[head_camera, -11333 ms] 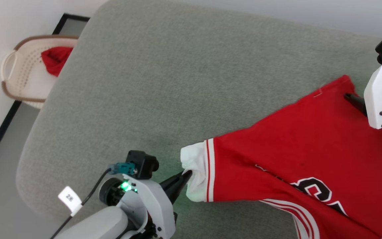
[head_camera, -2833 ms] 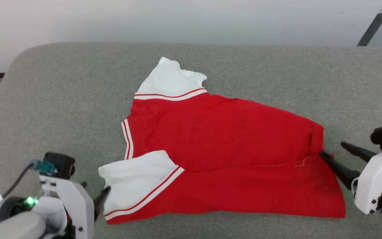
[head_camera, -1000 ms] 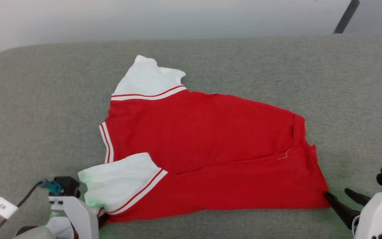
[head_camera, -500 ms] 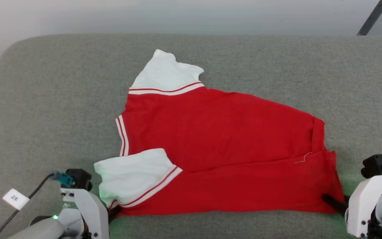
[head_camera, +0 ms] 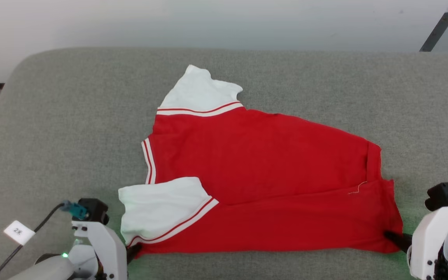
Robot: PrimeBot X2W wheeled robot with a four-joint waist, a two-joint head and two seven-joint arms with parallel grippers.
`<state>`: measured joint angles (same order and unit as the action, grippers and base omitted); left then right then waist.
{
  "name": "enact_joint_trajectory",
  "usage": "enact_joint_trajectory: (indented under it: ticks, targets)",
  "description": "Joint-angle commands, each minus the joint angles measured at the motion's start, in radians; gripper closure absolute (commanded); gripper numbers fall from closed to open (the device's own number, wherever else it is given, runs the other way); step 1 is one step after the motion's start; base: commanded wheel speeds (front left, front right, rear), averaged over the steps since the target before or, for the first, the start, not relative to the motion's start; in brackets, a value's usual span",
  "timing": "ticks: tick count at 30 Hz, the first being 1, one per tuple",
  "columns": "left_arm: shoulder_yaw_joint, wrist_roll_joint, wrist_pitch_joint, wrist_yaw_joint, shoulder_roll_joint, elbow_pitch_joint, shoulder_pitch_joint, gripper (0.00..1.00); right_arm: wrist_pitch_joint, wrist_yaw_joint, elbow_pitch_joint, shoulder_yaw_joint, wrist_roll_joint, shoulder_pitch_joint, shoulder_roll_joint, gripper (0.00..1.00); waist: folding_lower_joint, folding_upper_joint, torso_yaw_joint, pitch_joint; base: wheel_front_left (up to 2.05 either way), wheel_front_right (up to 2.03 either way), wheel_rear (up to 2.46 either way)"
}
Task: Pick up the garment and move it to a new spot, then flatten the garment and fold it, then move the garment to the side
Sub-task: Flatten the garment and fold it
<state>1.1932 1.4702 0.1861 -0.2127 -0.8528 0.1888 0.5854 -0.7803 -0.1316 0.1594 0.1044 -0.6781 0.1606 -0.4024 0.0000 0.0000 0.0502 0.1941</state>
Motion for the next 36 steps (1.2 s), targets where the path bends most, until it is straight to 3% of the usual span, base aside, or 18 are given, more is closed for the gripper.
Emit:
enact_joint_trajectory:
  ticks: [1, 12, 20, 26, 36]
  targets:
    - [0.003, 0.005, 0.009, -0.022, -0.029, -0.019, -0.016, 1.0, -0.023, 0.002, -0.017, -0.006, -0.007, -0.042, -0.014, 1.0, 0.0, 0.0, -0.001, -0.024, 0.0, 0.0, 0.0]
    - [-0.005, 0.018, 0.04, -0.143, -0.167, -0.23, -0.041, 1.0, -0.134, 0.002, -0.217, -0.061, -0.026, -0.155, -0.041, 1.0, 0.0, 0.0, -0.003, -0.079, 0.0, 0.0, 0.0]
    - [0.005, 0.051, 0.066, -0.248, -0.238, -0.375, -0.087, 1.0, -0.231, 0.002, -0.35, -0.117, -0.013, -0.264, -0.006, 1.0, 0.0, 0.0, -0.005, -0.083, 0.0, 0.0, 0.0]
    - [0.017, 0.073, 0.067, -0.255, -0.224, -0.381, -0.127, 1.0, -0.252, 0.002, -0.376, -0.125, -0.005, -0.319, 0.033, 1.0, 0.0, 0.0, -0.009, -0.073, 0.0, 0.0, 0.0]
    - [0.038, 0.097, 0.087, -0.196, -0.142, -0.257, -0.163, 1.0, -0.221, 0.002, -0.316, -0.095, 0.018, -0.329, 0.07, 1.0, 0.0, 0.0, -0.014, -0.059, 0.0, 0.0, 0.0]
